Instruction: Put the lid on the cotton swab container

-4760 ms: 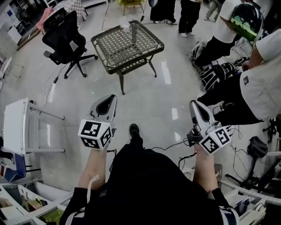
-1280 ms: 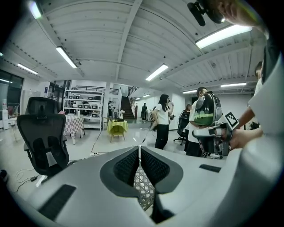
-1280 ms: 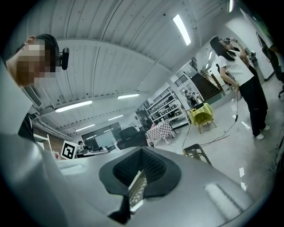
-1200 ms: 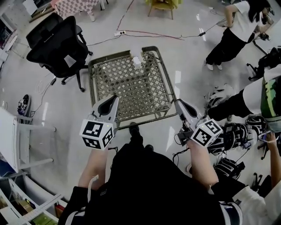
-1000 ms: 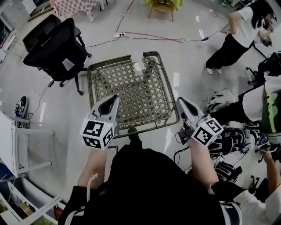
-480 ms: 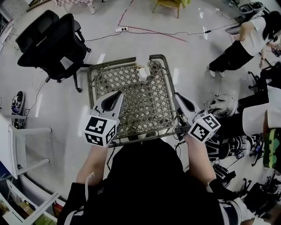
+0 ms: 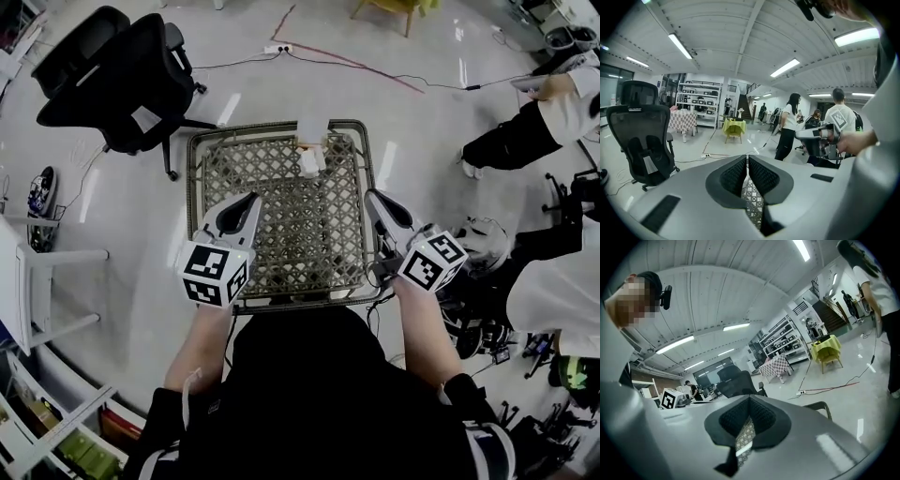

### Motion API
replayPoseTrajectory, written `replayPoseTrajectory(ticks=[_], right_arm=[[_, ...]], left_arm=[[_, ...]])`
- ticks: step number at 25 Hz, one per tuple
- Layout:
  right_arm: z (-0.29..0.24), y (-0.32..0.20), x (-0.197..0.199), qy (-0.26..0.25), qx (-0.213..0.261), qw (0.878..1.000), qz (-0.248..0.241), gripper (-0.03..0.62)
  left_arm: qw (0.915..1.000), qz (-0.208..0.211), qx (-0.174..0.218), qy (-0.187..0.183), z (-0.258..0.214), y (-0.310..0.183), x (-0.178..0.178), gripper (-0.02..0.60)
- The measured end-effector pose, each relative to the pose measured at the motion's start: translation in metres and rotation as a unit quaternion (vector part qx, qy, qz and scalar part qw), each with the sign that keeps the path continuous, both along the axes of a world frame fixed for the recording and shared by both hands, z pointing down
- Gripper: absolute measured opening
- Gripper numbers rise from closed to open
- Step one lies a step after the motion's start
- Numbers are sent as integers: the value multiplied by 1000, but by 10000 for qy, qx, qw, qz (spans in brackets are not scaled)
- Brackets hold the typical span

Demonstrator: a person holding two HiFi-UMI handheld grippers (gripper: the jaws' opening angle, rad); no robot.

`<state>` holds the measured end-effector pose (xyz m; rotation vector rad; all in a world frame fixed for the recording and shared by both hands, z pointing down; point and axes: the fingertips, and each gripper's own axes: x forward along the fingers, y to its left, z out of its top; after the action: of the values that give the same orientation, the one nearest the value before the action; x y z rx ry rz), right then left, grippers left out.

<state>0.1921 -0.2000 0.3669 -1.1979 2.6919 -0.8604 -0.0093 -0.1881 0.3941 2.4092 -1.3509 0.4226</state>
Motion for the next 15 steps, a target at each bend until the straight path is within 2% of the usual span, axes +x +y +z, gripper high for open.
replayPoseTrajectory(ticks=[15], right_arm=[[97, -84, -1, 125, -705, 9968, -360, 11]], left_arm=[[9978, -122, -643, -70, 71, -46, 25, 20]])
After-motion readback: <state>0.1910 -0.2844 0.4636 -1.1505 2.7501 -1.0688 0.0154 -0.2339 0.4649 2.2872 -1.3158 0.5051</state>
